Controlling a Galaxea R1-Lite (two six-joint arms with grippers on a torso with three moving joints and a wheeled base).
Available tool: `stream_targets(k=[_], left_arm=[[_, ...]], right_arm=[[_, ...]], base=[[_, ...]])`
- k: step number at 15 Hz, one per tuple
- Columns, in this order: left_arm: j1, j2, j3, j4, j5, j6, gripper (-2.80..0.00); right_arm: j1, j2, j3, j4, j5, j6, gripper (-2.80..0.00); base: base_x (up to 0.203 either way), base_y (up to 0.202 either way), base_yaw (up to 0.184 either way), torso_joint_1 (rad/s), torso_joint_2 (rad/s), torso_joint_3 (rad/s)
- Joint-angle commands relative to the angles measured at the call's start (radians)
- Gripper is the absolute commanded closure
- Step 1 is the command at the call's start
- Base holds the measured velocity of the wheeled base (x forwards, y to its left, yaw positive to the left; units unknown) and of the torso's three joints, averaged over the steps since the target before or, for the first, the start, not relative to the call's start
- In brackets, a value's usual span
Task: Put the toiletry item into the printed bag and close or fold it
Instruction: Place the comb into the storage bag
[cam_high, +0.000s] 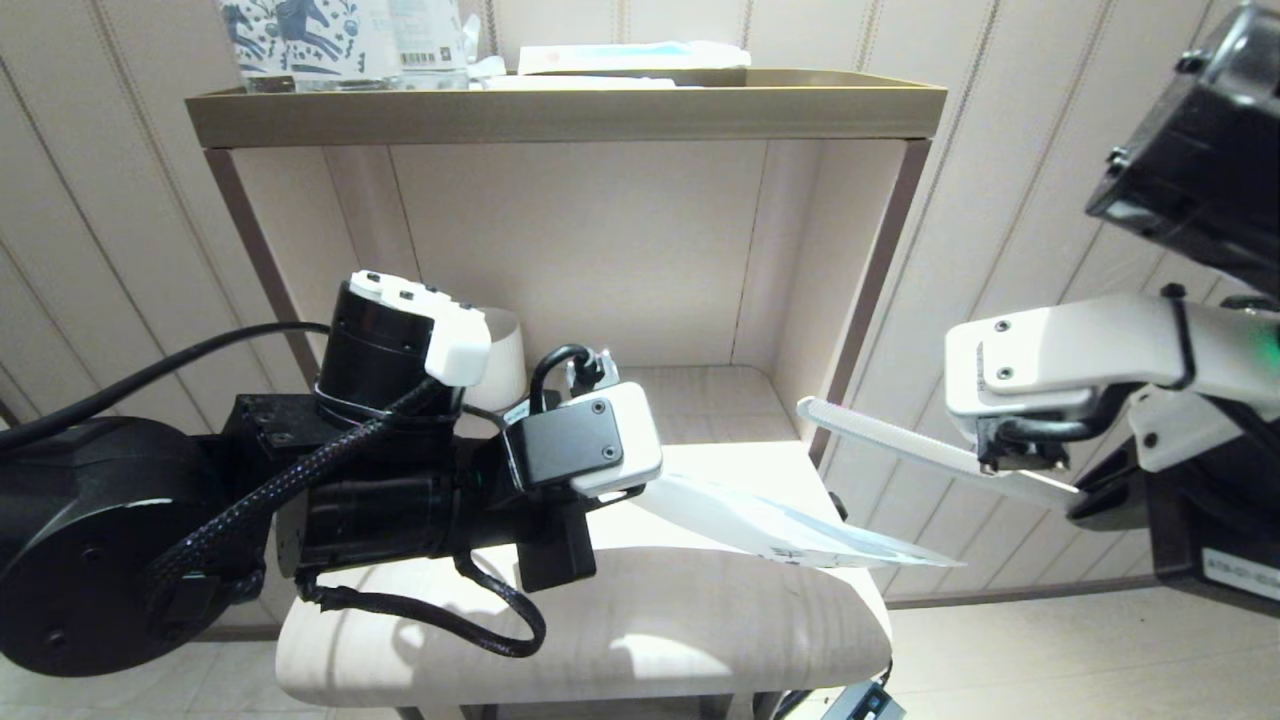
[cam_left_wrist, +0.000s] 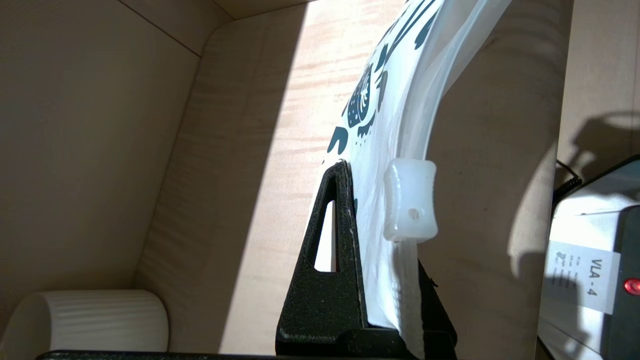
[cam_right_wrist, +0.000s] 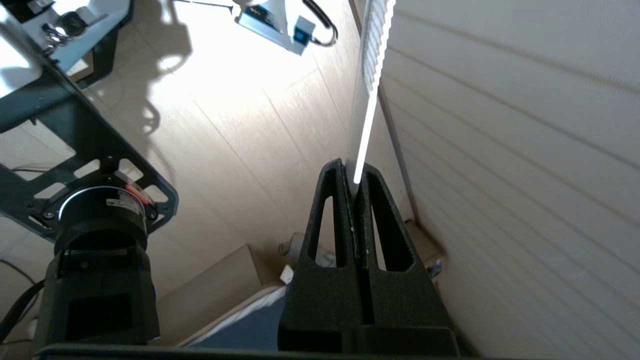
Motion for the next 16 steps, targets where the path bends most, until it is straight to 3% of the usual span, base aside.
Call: stream_targets(k=[1,3,8,12,16], left_arm=[[0.000,0.016,-0.008,-0.004,-0.003,0.004,0.00],[0.001,0.016,-0.008,-0.008,-0.003,0.000,0.00],[0.021,0.023,-0.023,-0.013,-0.007,-0.049,0.00],[0.032,0.041,-0.035,-0.013,-0.012,-0.051,0.00],[0.032,0.042,-0.037,-0.013,-0.010,-0.051,0.00]], right_arm=[[0.043,-0.027,0.006,0.047,0.001,0.011,0.00],[0.074,-0.033,0.008,0.047,0.004,0.072,0.00],[0.074,-0.076,0.062,0.047,0.059,0.081,0.00],[0.072,-0.129,0.164,0.047,0.070,0.082,0.00],[0.063,-0.093,0.177,0.047,0.067,0.079,0.00]], base=[[0.000,0.000,0.000,0.000,0.00,0.000],[0.000,0.000,0.000,0.000,0.00,0.000],[0.000,0.000,0.000,0.000,0.00,0.000],[0.000,0.000,0.000,0.000,0.00,0.000],[0.000,0.000,0.000,0.000,0.00,0.000]])
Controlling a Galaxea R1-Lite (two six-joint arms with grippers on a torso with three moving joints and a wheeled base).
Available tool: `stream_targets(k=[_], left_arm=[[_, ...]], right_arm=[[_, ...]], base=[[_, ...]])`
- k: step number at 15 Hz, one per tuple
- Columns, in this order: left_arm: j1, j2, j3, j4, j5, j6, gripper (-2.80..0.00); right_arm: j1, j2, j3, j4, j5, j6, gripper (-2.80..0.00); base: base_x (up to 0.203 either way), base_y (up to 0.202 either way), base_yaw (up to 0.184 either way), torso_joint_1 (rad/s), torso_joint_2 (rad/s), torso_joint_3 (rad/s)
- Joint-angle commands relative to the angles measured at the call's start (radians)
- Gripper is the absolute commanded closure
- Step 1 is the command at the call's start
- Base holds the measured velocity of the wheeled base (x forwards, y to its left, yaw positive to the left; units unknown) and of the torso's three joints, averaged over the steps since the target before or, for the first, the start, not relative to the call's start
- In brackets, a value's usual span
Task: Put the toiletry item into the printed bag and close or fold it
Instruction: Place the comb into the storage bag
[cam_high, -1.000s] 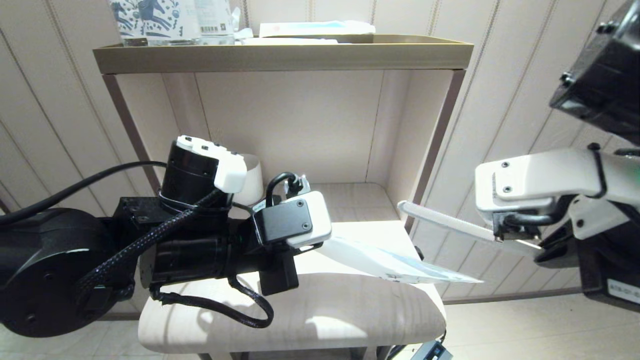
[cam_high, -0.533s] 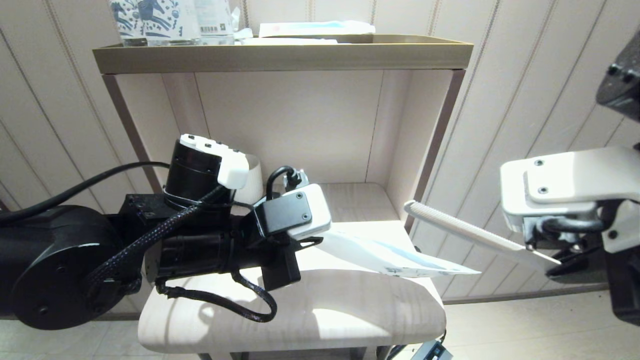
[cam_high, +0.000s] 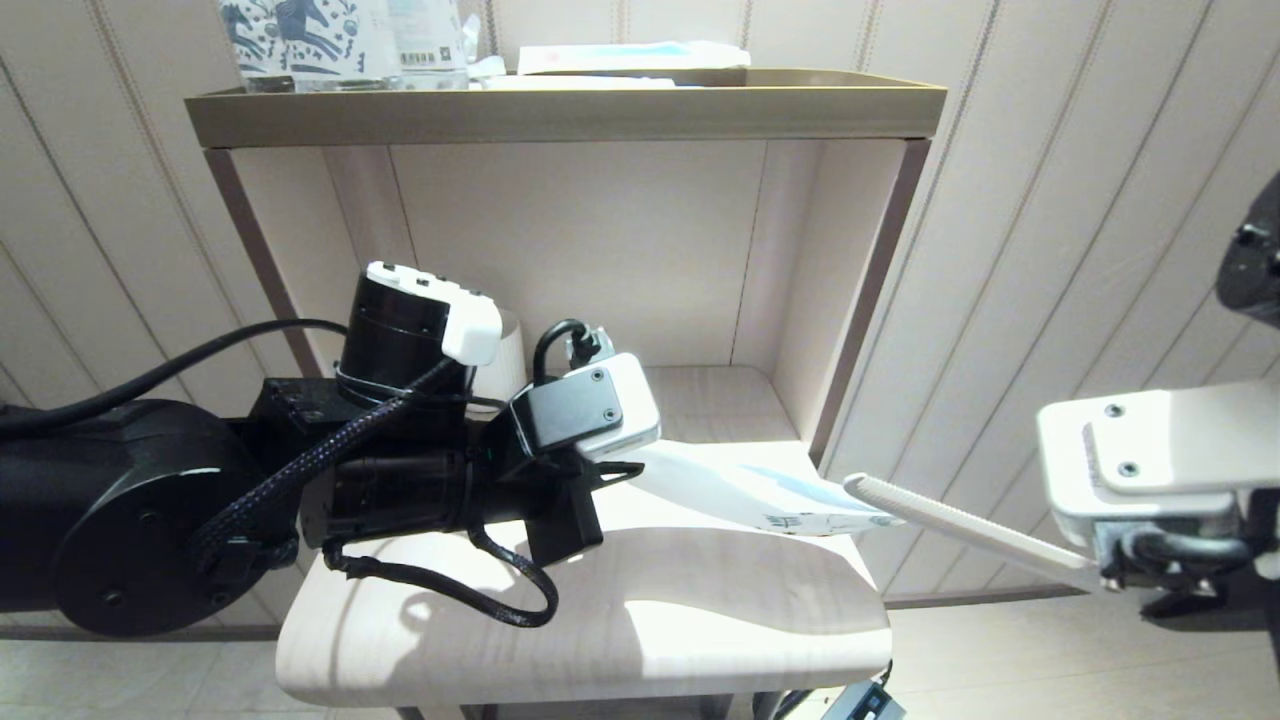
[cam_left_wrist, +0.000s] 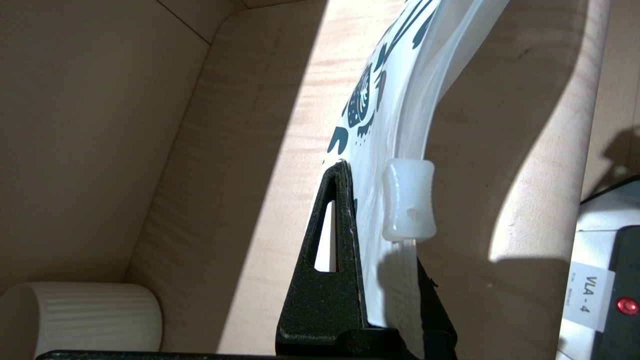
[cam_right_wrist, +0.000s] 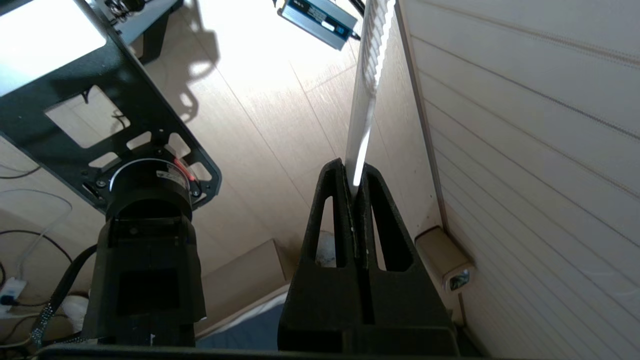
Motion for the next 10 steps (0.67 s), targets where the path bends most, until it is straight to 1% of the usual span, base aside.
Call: stream_targets(k=[1,6,10], left_arm=[[0.001,0.004,0.001,-0.001,-0.001,0.004,0.00],[0.001,0.004,0.003,-0.001,-0.002,0.006,0.00],[0.000,0.002,0.003,-0.001,-0.002,0.006,0.00]], right_arm=[[-0.002,0.038,0.007,0.047,-0.003,-0.002,0.00],[-0.010,0.118,-0.010,0.047,-0.008,-0.007,0.00],[-0.059,0.151,-0.029,0.047,-0.010,-0.010,0.00]], base=[[0.000,0.000,0.000,0.000,0.00,0.000],[0.000,0.000,0.000,0.000,0.00,0.000],[0.000,0.000,0.000,0.000,0.00,0.000]])
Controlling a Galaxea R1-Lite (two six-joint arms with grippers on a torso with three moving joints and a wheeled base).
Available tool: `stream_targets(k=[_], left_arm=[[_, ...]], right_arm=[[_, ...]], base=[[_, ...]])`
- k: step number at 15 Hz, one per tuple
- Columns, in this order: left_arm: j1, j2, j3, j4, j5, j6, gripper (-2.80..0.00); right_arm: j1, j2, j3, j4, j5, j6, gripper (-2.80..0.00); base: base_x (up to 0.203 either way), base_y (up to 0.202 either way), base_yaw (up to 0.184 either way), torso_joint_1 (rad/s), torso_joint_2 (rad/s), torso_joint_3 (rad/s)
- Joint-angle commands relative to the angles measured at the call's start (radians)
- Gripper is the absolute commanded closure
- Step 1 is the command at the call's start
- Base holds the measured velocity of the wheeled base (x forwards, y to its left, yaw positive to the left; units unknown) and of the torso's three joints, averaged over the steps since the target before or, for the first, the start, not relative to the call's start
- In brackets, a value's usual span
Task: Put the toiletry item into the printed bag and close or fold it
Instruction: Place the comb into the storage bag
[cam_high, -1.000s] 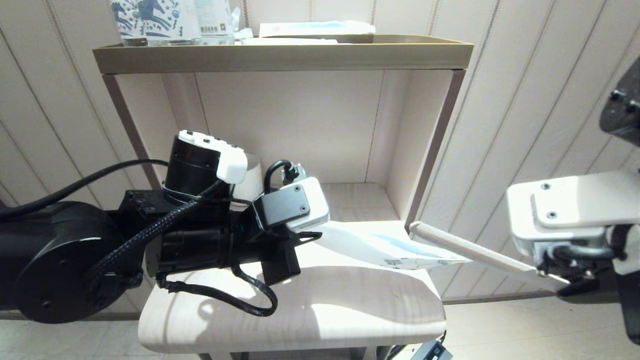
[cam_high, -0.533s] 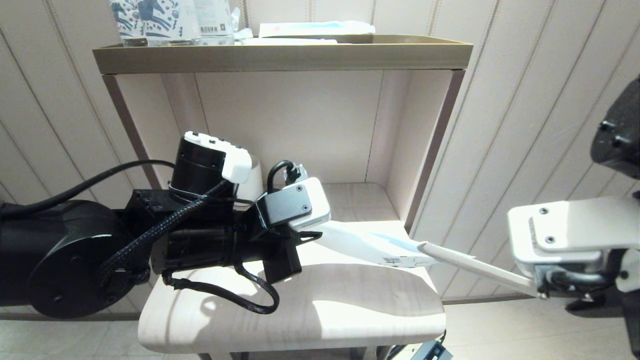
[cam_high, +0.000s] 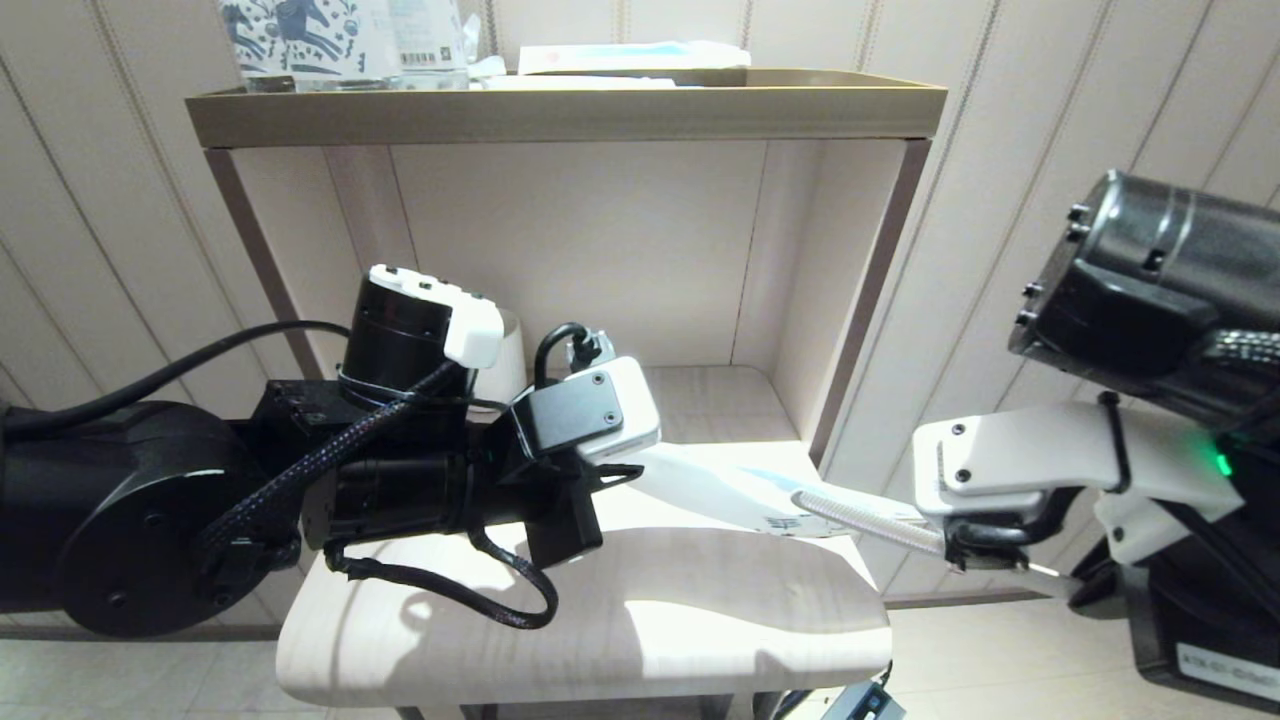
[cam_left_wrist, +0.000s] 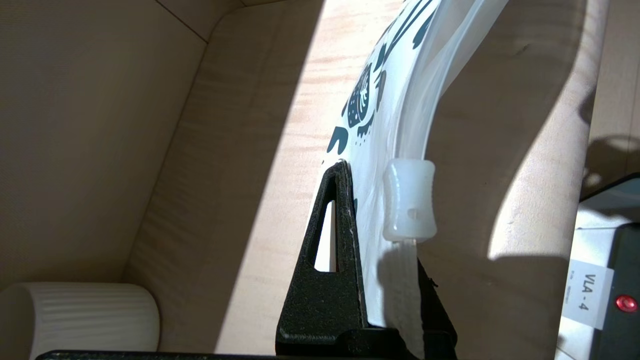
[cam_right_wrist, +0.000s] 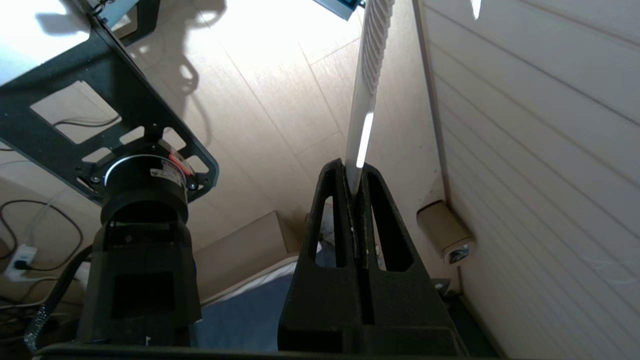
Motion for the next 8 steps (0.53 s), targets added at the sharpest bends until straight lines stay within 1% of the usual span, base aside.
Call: stream_targets(k=[1,5,8], left_arm=[[-0.001,-0.003,0.001,-0.002,-0.001,0.004,0.00],[-0.001,-0.007,0.004,-0.002,-0.001,0.006,0.00],[-0.001,0.002,-0.002,-0.002,-0.002,0.006,0.00]], right_arm=[[-0.024,0.035,-0.016,0.047,-0.003,-0.003,0.00],[-0.052,0.089,-0.087,0.047,-0.003,-0.013,0.00],[-0.051,0.112,-0.093,0.047,-0.003,-0.016,0.00]], base=[[0.000,0.000,0.000,0.000,0.00,0.000],[0.000,0.000,0.000,0.000,0.00,0.000],[0.000,0.000,0.000,0.000,0.00,0.000]])
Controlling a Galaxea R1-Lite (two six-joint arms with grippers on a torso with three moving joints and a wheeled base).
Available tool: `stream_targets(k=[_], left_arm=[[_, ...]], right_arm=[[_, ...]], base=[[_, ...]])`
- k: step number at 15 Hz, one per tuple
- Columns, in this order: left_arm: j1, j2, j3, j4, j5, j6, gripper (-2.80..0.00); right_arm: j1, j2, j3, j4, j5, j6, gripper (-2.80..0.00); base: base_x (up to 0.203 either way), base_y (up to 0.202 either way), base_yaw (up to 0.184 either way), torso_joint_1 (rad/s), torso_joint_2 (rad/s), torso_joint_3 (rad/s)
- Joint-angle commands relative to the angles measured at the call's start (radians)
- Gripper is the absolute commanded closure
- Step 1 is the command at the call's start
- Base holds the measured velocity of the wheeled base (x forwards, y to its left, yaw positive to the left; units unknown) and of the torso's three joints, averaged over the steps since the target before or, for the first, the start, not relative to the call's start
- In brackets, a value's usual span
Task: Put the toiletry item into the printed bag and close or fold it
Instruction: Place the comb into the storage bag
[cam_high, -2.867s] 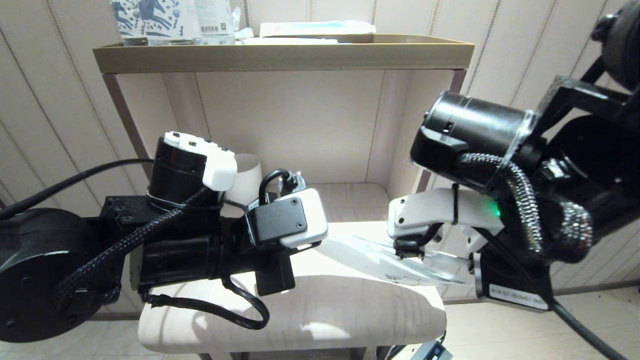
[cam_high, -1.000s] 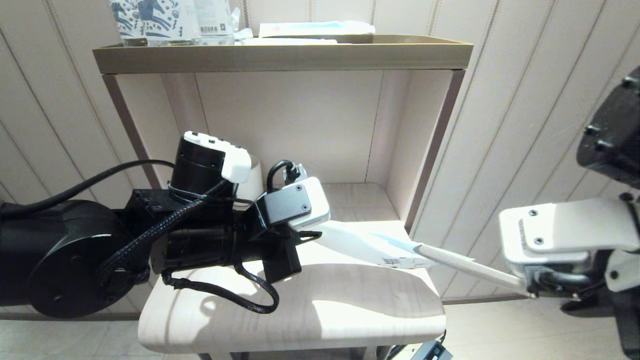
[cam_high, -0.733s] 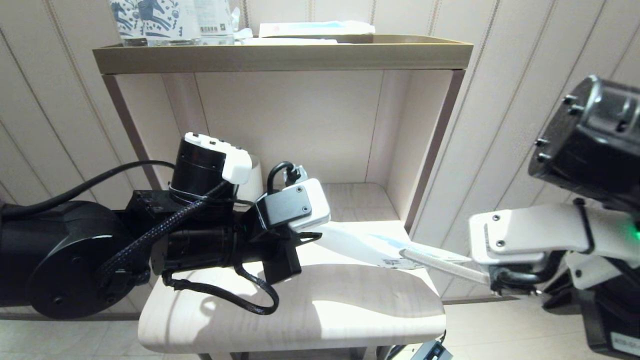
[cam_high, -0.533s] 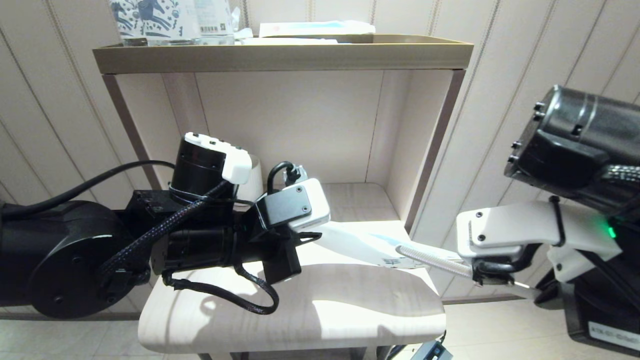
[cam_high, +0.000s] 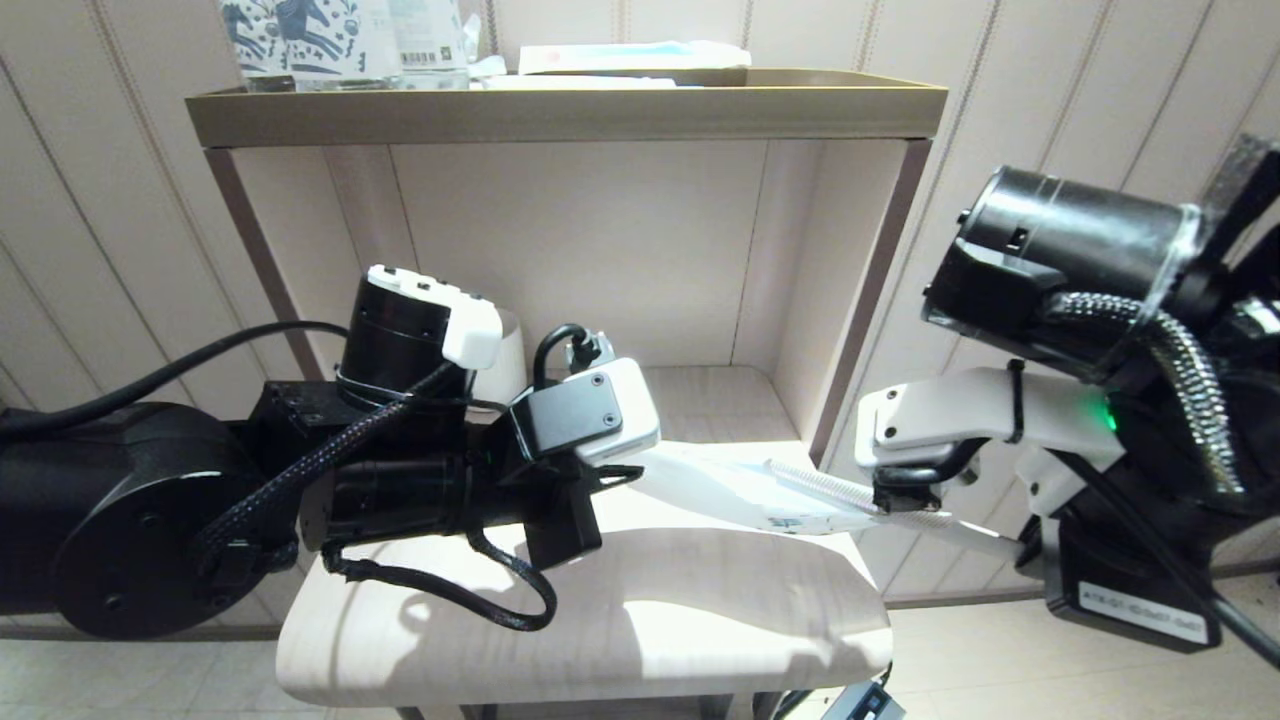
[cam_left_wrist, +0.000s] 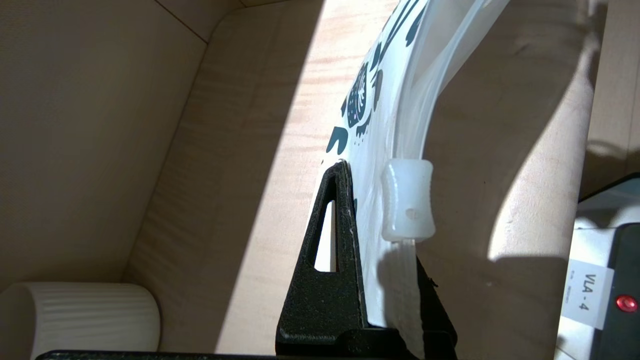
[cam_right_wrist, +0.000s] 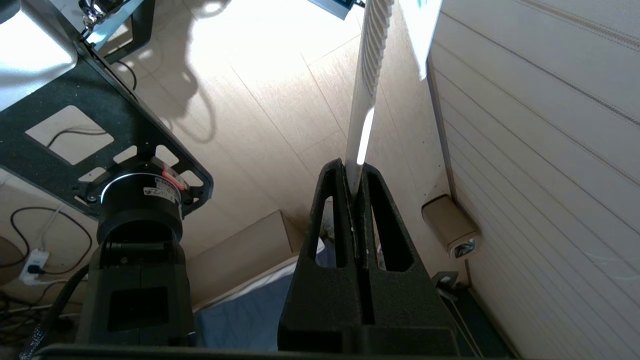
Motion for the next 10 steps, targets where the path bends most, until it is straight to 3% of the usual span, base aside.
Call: stream_targets(k=[1,10], left_arm=[[0.000,0.004,0.000,-0.006,-0.002,0.004,0.00],[-0.011,0.012,0.007,-0.035,-0.001,0.009,0.00]], right_arm=[[-0.001,0.027,-0.004,0.047,-0.002,-0.004,0.00],[0.009,0.095,-0.061,0.047,-0.024,-0.023,0.00]], base=[[0.000,0.000,0.000,0.000,0.00,0.000],[0.000,0.000,0.000,0.000,0.00,0.000]])
